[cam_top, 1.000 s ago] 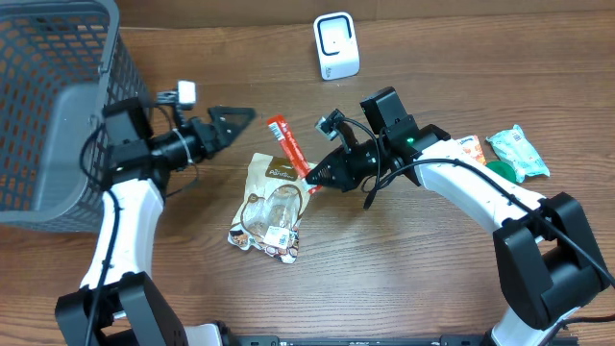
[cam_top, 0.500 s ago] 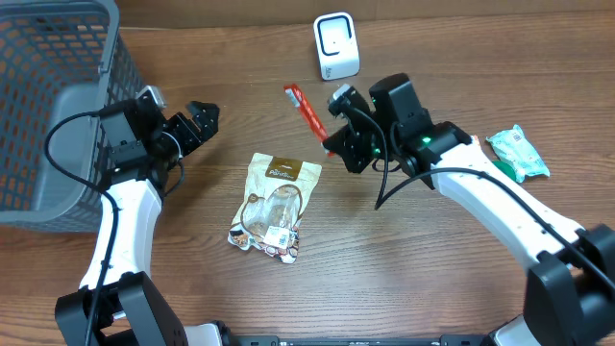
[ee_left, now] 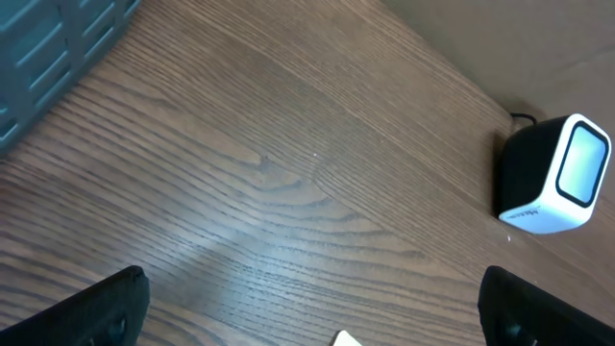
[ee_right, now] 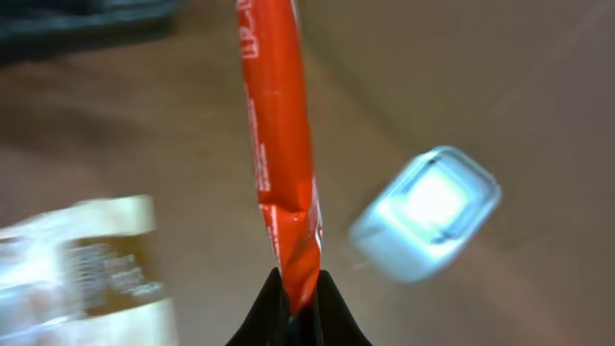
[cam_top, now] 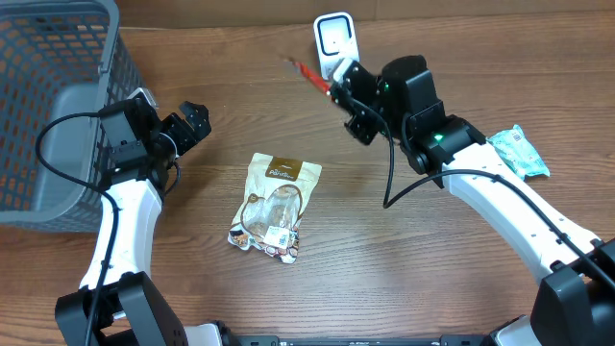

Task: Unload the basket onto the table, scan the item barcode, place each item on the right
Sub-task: 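Hold the red stick under the white scanner with the right gripper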

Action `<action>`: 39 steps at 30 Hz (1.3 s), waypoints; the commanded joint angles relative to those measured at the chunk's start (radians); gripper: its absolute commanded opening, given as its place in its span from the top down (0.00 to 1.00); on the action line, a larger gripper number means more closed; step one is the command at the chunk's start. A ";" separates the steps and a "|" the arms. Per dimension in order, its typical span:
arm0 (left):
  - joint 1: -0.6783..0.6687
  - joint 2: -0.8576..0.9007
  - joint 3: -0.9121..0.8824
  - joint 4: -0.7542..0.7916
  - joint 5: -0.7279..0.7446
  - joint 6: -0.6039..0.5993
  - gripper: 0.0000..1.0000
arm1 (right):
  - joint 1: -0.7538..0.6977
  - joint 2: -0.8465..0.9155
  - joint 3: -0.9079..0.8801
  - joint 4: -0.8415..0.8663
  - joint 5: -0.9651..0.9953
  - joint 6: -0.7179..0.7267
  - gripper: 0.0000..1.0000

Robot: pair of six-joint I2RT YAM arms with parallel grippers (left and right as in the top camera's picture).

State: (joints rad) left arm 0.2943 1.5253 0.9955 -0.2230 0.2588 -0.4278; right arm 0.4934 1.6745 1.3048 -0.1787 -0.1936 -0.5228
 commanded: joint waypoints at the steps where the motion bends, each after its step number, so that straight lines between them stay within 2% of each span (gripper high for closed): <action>1: 0.000 -0.009 -0.004 -0.001 -0.025 -0.014 0.00 | 0.005 -0.036 0.039 0.077 0.239 -0.161 0.96; 11: 0.000 -0.009 -0.004 -0.001 -0.024 -0.014 0.00 | -0.013 -0.002 0.049 0.313 0.369 -0.328 0.97; 19: 0.000 -0.009 -0.004 -0.001 -0.025 -0.014 0.00 | -0.054 0.177 0.300 0.204 0.410 -0.328 0.97; 22: 0.000 -0.009 -0.004 -0.001 -0.025 -0.014 0.00 | -0.056 0.268 0.367 0.245 0.484 -0.356 0.97; 27: 0.000 -0.009 -0.004 -0.001 -0.025 -0.014 0.00 | -0.056 0.389 0.371 0.373 0.518 -0.429 0.97; 39: 0.000 -0.009 -0.004 -0.001 -0.025 -0.014 0.00 | -0.073 0.557 0.371 0.385 0.612 -0.429 0.97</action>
State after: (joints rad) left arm 0.2943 1.5253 0.9955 -0.2234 0.2493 -0.4278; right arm 0.4347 2.2063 1.6562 0.1928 0.3782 -0.9482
